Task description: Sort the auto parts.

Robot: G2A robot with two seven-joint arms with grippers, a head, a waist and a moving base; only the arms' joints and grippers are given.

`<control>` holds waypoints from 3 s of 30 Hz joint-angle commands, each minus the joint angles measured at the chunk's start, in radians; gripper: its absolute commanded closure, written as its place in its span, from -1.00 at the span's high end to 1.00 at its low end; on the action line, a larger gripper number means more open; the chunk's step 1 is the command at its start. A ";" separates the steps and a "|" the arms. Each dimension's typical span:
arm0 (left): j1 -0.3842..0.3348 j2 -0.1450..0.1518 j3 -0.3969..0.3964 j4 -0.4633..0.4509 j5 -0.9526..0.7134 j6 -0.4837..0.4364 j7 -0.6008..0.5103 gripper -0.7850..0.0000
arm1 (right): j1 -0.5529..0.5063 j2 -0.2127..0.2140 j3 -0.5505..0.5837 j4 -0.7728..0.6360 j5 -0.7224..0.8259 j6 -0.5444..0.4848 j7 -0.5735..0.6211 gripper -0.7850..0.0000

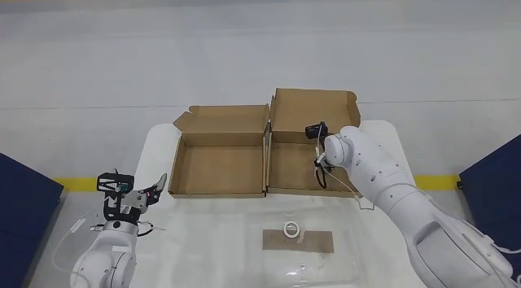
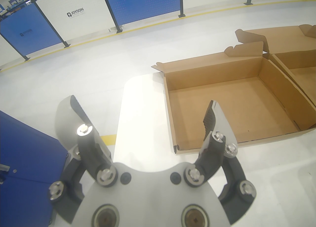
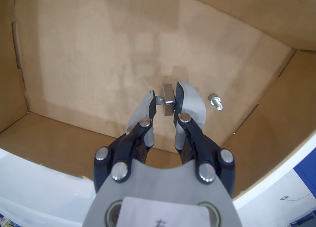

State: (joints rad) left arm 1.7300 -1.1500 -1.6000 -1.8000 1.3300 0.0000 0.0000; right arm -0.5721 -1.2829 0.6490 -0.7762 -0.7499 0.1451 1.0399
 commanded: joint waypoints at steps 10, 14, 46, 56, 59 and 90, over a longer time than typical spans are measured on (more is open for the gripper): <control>0.000 0.000 0.000 0.000 0.000 0.000 0.000 1.00 | 0.001 -0.011 0.016 0.006 -0.011 -0.003 0.002 -0.21; 0.000 0.000 0.000 0.000 0.000 0.000 0.000 1.00 | 0.001 -0.009 0.030 -0.003 -0.017 -0.002 0.006 1.00; 0.000 0.000 0.000 0.000 0.000 0.000 0.000 1.00 | -0.105 0.099 0.299 -0.351 0.045 -0.190 0.155 1.00; 0.000 0.000 0.000 0.000 0.000 0.000 0.000 1.00 | -0.146 0.125 0.359 -0.436 0.098 -0.279 0.257 1.00; 0.000 0.000 0.000 0.000 0.000 0.000 0.000 1.00 | -0.146 0.125 0.359 -0.436 0.098 -0.279 0.257 1.00; 0.000 0.000 0.000 0.000 0.000 0.000 0.000 1.00 | -0.400 0.222 0.595 -0.835 0.386 -0.482 0.436 1.00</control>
State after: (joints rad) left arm 1.7300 -1.1500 -1.6000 -1.8000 1.3300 0.0000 0.0000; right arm -0.9629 -1.0646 1.2446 -1.5908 -0.3628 -0.3261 1.4576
